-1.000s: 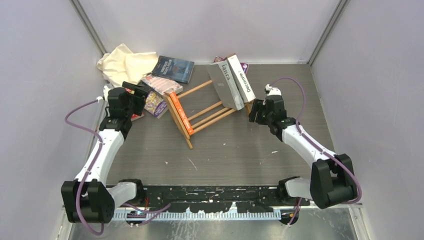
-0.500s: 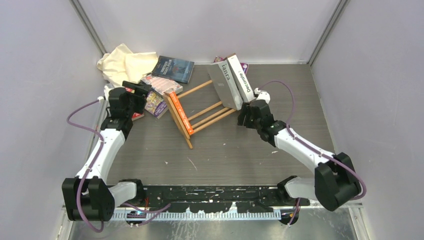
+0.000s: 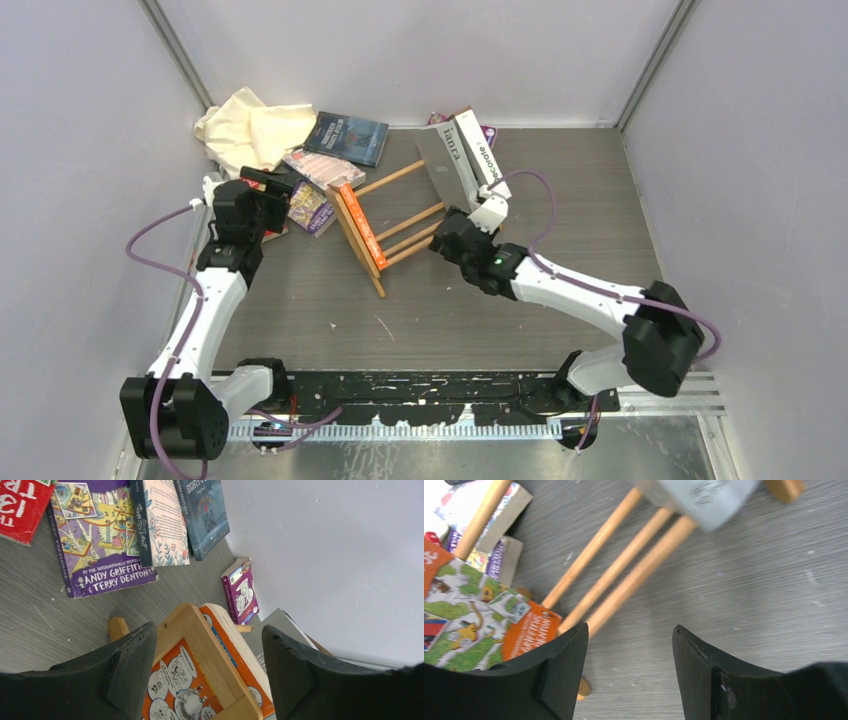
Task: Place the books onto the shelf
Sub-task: Move the shelf to the center of the board.
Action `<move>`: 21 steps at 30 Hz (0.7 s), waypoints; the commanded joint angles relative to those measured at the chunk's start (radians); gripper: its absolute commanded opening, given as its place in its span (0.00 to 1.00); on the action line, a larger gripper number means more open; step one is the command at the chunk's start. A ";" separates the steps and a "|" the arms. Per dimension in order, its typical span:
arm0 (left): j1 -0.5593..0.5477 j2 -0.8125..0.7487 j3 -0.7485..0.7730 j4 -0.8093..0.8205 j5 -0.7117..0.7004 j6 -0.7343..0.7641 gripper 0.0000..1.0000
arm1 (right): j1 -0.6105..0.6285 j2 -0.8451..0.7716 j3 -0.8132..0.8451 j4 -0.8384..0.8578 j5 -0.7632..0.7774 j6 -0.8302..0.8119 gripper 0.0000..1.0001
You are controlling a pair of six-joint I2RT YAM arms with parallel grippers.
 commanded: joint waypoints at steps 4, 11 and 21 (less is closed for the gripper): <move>-0.005 -0.048 0.043 -0.056 -0.056 0.023 0.77 | 0.080 0.151 0.163 0.010 0.163 0.223 0.68; -0.005 -0.050 0.054 -0.067 -0.069 0.029 0.77 | 0.085 0.241 0.202 0.029 0.141 0.312 0.68; -0.005 -0.038 0.056 -0.063 -0.069 0.032 0.77 | 0.085 0.337 0.235 0.072 0.090 0.357 0.65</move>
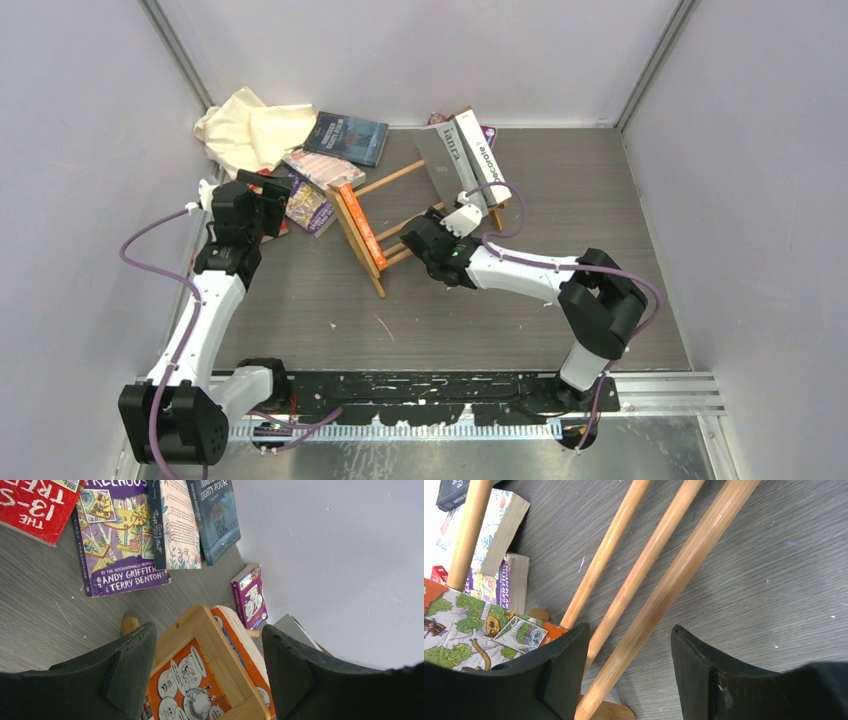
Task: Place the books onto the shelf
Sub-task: Move the shelf to the center of the board.
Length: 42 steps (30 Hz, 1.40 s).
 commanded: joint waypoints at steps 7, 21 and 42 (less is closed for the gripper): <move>-0.004 0.002 0.048 0.013 -0.013 0.033 0.77 | 0.004 0.089 0.080 0.088 -0.019 0.095 0.56; -0.017 0.036 0.051 0.012 -0.012 0.064 0.76 | 0.004 0.115 0.001 0.149 -0.008 0.285 0.18; -0.068 0.053 0.055 -0.009 -0.033 0.109 0.76 | 0.005 -0.043 -0.123 0.070 0.105 0.552 0.01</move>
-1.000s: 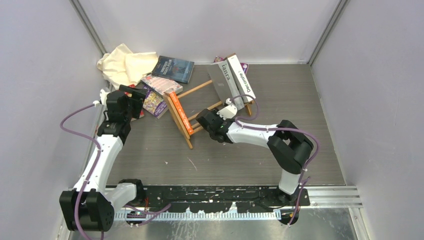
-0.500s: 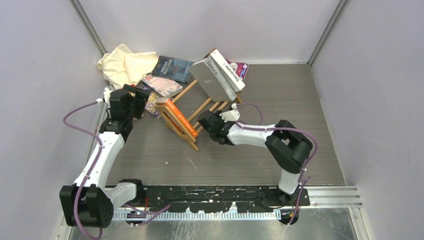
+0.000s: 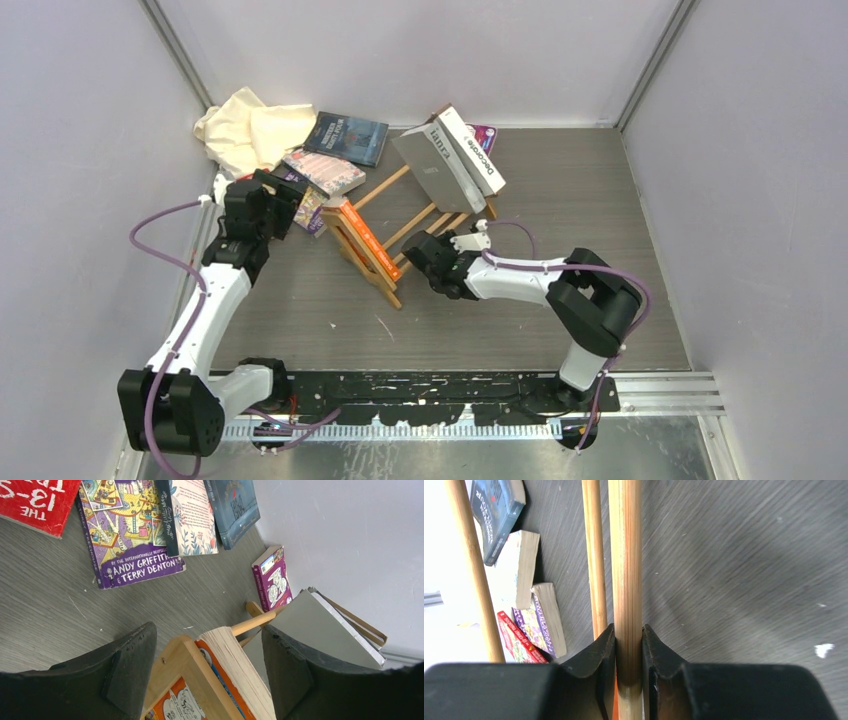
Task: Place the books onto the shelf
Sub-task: Move the shelf to the center of the board.
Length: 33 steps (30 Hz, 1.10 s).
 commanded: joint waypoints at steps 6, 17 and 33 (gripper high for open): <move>-0.032 -0.001 0.028 0.013 -0.019 0.035 0.76 | -0.004 -0.184 -0.107 -0.100 0.173 0.184 0.01; -0.063 0.005 0.012 0.011 -0.025 0.057 0.76 | -0.008 -0.327 -0.212 -0.246 0.316 0.342 0.01; -0.098 0.049 0.020 0.050 -0.001 0.098 0.76 | -0.131 -0.465 -0.280 -0.436 0.422 0.490 0.01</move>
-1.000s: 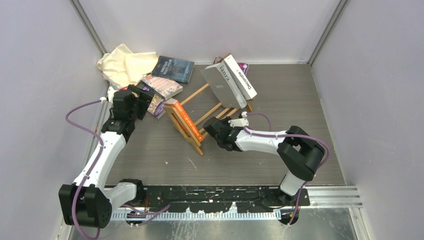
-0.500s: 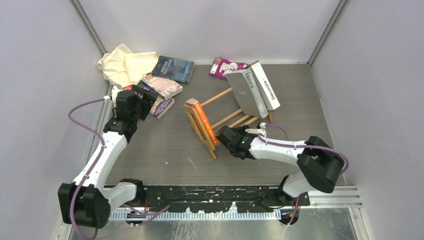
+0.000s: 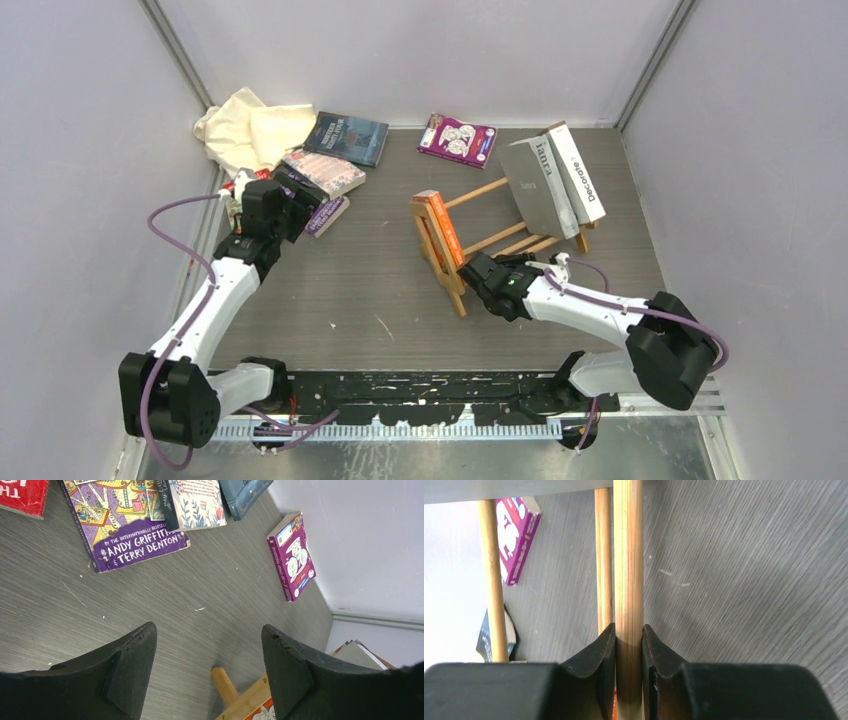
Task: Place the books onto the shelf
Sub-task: Move the shelf to the center of the board.
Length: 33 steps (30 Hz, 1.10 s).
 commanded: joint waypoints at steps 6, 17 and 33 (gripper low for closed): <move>-0.017 0.019 0.032 0.065 0.015 0.053 0.76 | -0.077 -0.013 0.009 -0.006 0.147 0.211 0.01; -0.032 0.074 0.059 0.085 0.063 0.101 0.76 | -0.226 0.023 -0.007 0.035 0.108 0.236 0.01; -0.040 0.211 0.150 0.077 0.180 0.154 0.75 | -0.465 0.038 -0.037 0.128 0.031 0.160 0.01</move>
